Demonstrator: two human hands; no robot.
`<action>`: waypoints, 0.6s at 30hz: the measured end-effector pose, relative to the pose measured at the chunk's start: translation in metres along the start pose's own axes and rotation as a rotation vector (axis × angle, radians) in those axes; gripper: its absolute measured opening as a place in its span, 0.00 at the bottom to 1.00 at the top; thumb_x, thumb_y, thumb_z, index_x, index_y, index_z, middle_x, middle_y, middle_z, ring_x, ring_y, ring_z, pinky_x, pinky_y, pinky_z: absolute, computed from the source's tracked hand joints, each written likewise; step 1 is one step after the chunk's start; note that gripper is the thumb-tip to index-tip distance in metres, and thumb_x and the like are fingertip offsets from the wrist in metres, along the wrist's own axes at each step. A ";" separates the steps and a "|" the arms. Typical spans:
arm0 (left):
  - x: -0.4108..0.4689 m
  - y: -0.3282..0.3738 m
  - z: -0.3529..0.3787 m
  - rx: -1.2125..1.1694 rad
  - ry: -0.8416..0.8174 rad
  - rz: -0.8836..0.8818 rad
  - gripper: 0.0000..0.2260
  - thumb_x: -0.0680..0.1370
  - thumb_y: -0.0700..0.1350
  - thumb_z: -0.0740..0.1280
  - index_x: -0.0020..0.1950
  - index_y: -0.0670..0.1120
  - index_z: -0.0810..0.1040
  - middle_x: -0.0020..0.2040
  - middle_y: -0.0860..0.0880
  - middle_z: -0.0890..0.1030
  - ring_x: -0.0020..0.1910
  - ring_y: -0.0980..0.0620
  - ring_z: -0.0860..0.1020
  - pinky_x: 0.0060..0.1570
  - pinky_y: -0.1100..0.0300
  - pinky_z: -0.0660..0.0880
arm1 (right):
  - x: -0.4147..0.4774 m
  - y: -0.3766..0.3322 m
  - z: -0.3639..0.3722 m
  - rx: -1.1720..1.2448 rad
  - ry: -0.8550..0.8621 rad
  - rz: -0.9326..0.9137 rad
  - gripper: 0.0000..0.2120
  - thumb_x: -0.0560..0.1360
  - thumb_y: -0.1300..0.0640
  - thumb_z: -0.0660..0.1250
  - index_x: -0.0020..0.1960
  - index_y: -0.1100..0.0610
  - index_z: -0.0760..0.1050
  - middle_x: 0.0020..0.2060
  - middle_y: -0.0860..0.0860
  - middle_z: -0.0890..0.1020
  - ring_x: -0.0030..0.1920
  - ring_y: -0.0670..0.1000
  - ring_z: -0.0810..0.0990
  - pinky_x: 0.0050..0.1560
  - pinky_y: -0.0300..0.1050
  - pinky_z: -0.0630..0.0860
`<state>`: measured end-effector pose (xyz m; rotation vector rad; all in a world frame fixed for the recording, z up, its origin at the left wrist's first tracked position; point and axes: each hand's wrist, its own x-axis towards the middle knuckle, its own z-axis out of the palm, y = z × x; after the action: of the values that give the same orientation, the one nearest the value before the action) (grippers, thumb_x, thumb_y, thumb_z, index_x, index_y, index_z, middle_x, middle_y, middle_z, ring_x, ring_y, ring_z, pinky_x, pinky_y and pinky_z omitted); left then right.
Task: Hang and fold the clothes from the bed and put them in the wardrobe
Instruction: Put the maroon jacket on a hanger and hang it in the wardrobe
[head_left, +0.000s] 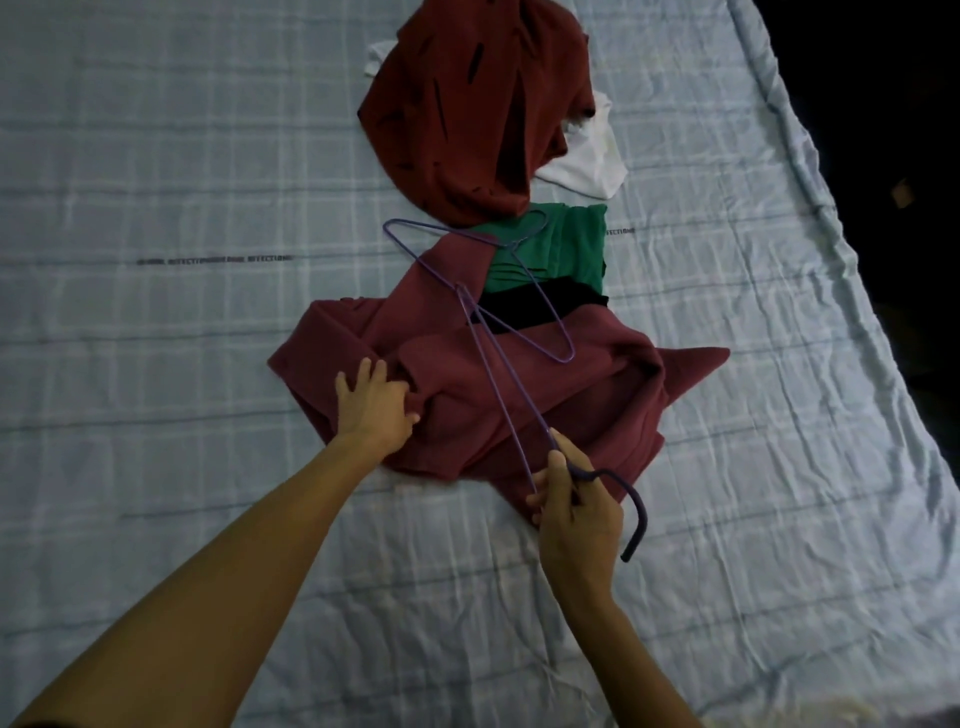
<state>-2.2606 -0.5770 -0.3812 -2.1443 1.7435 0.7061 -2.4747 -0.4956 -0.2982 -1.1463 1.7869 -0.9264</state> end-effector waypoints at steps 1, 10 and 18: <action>0.001 0.001 -0.001 -0.012 0.015 0.032 0.17 0.79 0.54 0.62 0.64 0.48 0.75 0.72 0.45 0.66 0.74 0.43 0.57 0.71 0.41 0.52 | 0.000 0.000 0.000 0.003 -0.010 -0.003 0.12 0.79 0.54 0.61 0.59 0.44 0.77 0.33 0.49 0.80 0.35 0.48 0.80 0.38 0.41 0.79; -0.026 0.016 -0.073 -0.459 0.317 0.002 0.06 0.79 0.43 0.59 0.45 0.44 0.74 0.42 0.42 0.80 0.42 0.40 0.78 0.37 0.53 0.70 | -0.003 -0.020 -0.020 -0.162 0.029 -0.205 0.16 0.77 0.48 0.56 0.49 0.55 0.80 0.37 0.43 0.81 0.38 0.41 0.79 0.40 0.29 0.71; -0.076 0.026 -0.177 -0.674 0.551 -0.100 0.11 0.77 0.41 0.59 0.55 0.44 0.78 0.52 0.38 0.80 0.51 0.36 0.77 0.48 0.50 0.73 | -0.040 -0.079 -0.075 -0.009 0.100 -0.386 0.08 0.75 0.45 0.58 0.46 0.41 0.76 0.37 0.44 0.83 0.40 0.45 0.83 0.35 0.48 0.81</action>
<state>-2.2636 -0.6107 -0.1895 -3.1012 1.7882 0.8136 -2.5039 -0.4721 -0.1890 -1.5062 1.6764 -1.2175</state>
